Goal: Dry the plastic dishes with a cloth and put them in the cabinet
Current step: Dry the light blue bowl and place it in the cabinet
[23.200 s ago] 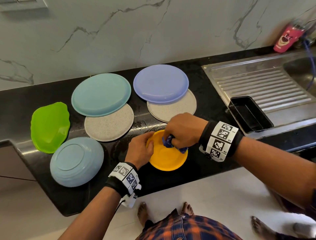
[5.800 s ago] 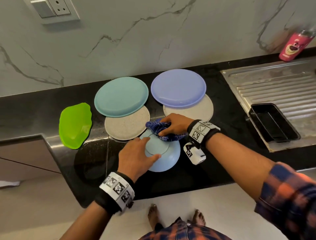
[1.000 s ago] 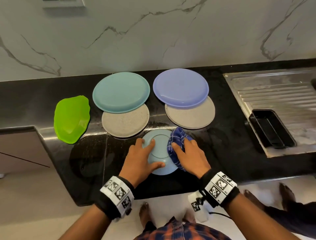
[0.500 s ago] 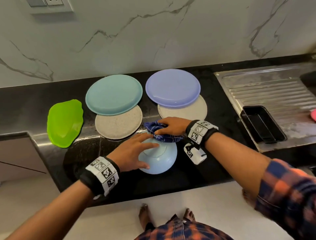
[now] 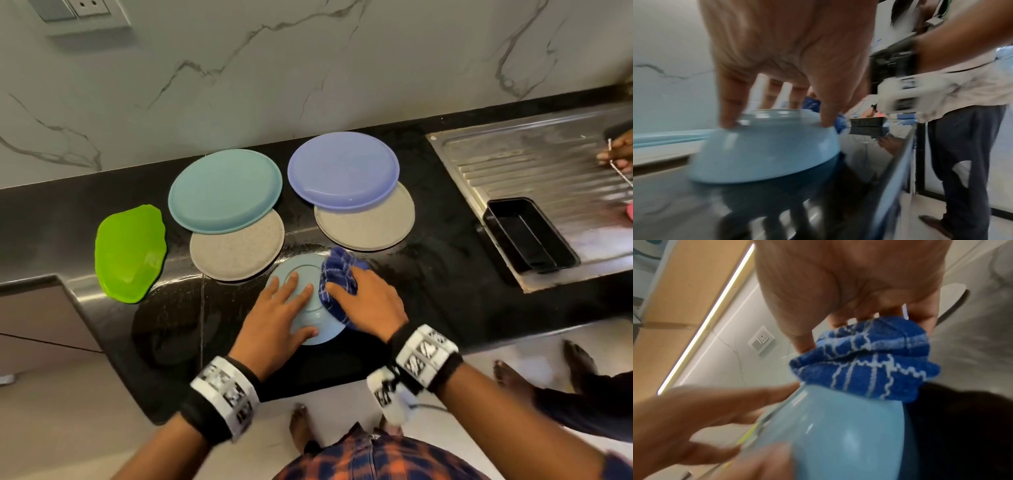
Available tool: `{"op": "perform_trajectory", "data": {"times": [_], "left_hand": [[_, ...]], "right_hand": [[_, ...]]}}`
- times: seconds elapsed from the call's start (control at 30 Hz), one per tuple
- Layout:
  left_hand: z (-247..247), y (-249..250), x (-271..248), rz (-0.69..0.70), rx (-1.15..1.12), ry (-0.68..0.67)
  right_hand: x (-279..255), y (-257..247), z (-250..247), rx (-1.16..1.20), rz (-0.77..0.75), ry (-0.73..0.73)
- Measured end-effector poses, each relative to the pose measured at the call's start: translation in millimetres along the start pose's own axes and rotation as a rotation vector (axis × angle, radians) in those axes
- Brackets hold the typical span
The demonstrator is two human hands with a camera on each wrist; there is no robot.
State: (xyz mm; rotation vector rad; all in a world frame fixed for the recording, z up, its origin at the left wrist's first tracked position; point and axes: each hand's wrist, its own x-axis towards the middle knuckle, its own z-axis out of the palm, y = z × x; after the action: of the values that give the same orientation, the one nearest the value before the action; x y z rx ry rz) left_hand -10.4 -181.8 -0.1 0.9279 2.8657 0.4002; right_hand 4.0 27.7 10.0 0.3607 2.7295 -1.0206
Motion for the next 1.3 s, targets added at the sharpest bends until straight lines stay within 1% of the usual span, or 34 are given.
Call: {"op": "perform_trajectory", "data": {"times": [0.03,0.1,0.17,0.2,0.3,0.33,0.4,0.47,0.5,0.6,0.7,0.77,0.8,0.87,0.93,0.97,1.0,1.07,1.1,1.13,1.2,1.23,1.3], "left_hand": [[5.4,15.5,-3.4,-0.054,0.102,0.032],[8.8,48.4,-5.7,-0.207,0.22,-0.014],[2.1,66.5,-2.6,-0.354,0.235,-0.059],[-1.6,64.3,1.4,-0.374,0.238,-0.06],[-21.5,34.0,12.0,-0.26,0.152,0.003],[-26.6,19.2,14.2,-0.215,0.082,-0.015],[-33.5,-9.7,17.0,-0.097,-0.068,-0.106],[-35.3,-32.6,17.8,0.056,-0.116,-0.18],[-33.3,-40.2,18.4,0.118,-0.123,-0.193],[-22.7,-50.0,16.5,0.209,-0.121,-0.171],[-15.4,-48.8,11.3,0.199,-0.087,-0.138],[-12.1,-44.3,6.4,0.168,-0.083,-0.128],[-10.5,-39.3,3.5,0.132,-0.097,-0.128],[-8.1,-23.7,-1.6,0.029,-0.063,-0.109],[-1.3,1.0,-5.1,-0.065,0.11,0.024],[3.1,15.5,-5.5,-0.134,0.184,0.051],[6.3,30.6,-4.3,-0.223,0.219,0.041],[7.0,51.7,-1.4,-0.393,0.189,-0.009],[3.0,54.1,0.9,-0.424,0.18,-0.005],[-2.6,51.6,3.5,-0.416,0.186,0.005],[-15.1,35.4,7.8,-0.342,0.173,-0.015],[-22.5,24.1,9.4,-0.287,0.142,-0.051],[-34.6,-2.6,11.4,-0.152,0.064,-0.137]], "right_hand": [[13.8,-8.5,-4.3,-0.026,-0.022,-0.034],[43.1,-25.1,-13.9,-0.127,-0.111,-0.164],[64.8,-38.9,-26.5,-0.217,-0.168,-0.285],[72.8,-42.7,-32.8,-0.216,-0.168,-0.325],[89.4,-37.6,-41.1,-0.142,-0.148,-0.38],[90.9,-33.8,-40.9,-0.127,-0.153,-0.381],[88.6,-25.9,-37.5,-0.106,-0.161,-0.361],[79.0,-18.1,-31.2,-0.076,-0.15,-0.29],[71.4,-13.6,-27.5,-0.042,-0.125,-0.237],[37.5,-1.0,-12.5,0.031,-0.043,-0.086],[-4.3,5.6,3.5,0.027,0.039,0.007],[-23.8,3.5,10.0,0.026,0.051,0.014],[-27.4,1.9,11.3,0.038,0.056,0.01],[-18.4,-1.5,10.2,0.028,0.062,0.014],[3.4,-7.0,4.9,-0.017,0.021,-0.018],[17.3,-11.2,2.0,-0.04,-0.012,-0.064],[32.4,-15.9,-2.2,-0.065,-0.047,-0.117],[57.9,-28.2,-16.0,-0.118,-0.102,-0.209],[68.2,-33.0,-23.1,-0.127,-0.116,-0.248],[76.4,-36.1,-30.1,-0.125,-0.122,-0.283],[88.9,-37.4,-36.8,-0.112,-0.121,-0.337],[92.0,-36.8,-37.6,-0.11,-0.117,-0.348],[92.3,-36.3,-34.9,-0.114,-0.102,-0.324]]}}
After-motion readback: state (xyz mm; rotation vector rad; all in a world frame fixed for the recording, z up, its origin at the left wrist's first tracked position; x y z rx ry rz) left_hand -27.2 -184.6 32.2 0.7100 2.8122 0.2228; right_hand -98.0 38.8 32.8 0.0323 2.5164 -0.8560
